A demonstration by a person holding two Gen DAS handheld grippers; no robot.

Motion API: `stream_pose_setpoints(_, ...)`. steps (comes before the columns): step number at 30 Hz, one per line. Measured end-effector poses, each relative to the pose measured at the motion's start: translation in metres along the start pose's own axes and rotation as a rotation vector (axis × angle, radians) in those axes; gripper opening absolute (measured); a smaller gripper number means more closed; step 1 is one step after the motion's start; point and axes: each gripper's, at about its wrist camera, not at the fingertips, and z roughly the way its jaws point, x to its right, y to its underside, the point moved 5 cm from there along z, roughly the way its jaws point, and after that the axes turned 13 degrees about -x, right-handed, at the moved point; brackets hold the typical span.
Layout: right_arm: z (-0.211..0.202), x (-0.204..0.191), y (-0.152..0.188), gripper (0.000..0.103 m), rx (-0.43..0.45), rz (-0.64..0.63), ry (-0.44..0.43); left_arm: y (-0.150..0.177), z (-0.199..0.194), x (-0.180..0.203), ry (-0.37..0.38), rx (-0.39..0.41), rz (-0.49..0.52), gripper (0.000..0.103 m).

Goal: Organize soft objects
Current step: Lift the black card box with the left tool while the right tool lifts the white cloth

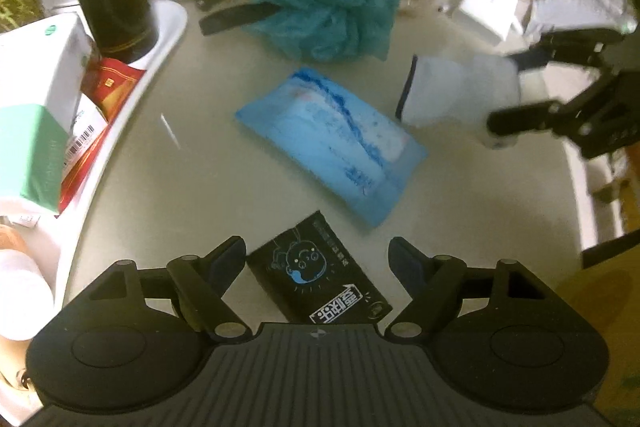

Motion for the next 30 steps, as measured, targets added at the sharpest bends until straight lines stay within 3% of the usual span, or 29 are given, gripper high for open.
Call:
stream_pose_setpoints(3,-0.001,-0.001,0.000,0.077,0.003,-0.004,0.005,0.002,0.012,0.005,-0.070,-0.048,0.025,0.075)
stream_pose_setpoints(7,-0.006,0.003,0.002,0.077,0.020,0.011,0.009,0.007,0.018,0.008,-0.124,-0.060,0.058,0.056)
stream_pose_setpoints(16,-0.023,0.010,0.007,0.077,0.074,0.064,0.000,0.018,0.009,-0.004,-0.124,-0.018,0.030,0.054)
stream_pose_setpoints(20,-0.038,0.010,0.005,0.076,0.120,0.104,-0.037,0.023,-0.012,-0.013,-0.093,0.042,-0.033,0.053)
stream_pose_setpoints(30,-0.091,-0.017,0.017,0.076,0.155,0.069,-0.034,0.039,-0.080,-0.012,-0.155,0.156,-0.103,0.053)
